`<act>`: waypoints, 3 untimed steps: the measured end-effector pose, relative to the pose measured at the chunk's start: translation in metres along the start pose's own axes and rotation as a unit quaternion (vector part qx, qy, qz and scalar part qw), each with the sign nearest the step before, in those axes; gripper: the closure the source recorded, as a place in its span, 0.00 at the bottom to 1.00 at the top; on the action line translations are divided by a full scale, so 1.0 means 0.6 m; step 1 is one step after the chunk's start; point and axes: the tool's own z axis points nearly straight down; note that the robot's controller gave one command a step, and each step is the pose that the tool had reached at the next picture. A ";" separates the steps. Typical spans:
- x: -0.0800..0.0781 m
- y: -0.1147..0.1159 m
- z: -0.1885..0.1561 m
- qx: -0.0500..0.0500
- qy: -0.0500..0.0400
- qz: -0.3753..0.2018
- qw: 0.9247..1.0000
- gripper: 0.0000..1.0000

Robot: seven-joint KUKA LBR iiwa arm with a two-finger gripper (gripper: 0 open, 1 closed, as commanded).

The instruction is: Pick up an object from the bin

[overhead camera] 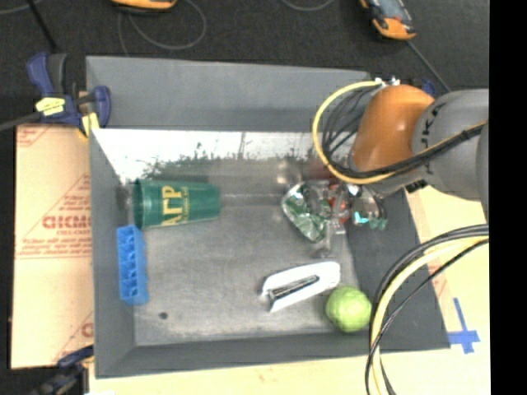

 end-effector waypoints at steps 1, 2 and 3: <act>-0.001 0.000 -0.003 0.000 -0.001 -0.001 1.000 1.00; -0.001 0.000 -0.003 0.000 -0.001 -0.001 1.000 1.00; -0.001 0.000 -0.002 0.000 -0.001 -0.002 1.000 1.00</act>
Offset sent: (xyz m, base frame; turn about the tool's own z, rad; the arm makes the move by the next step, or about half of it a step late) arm 0.0000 0.0000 0.0000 0.0000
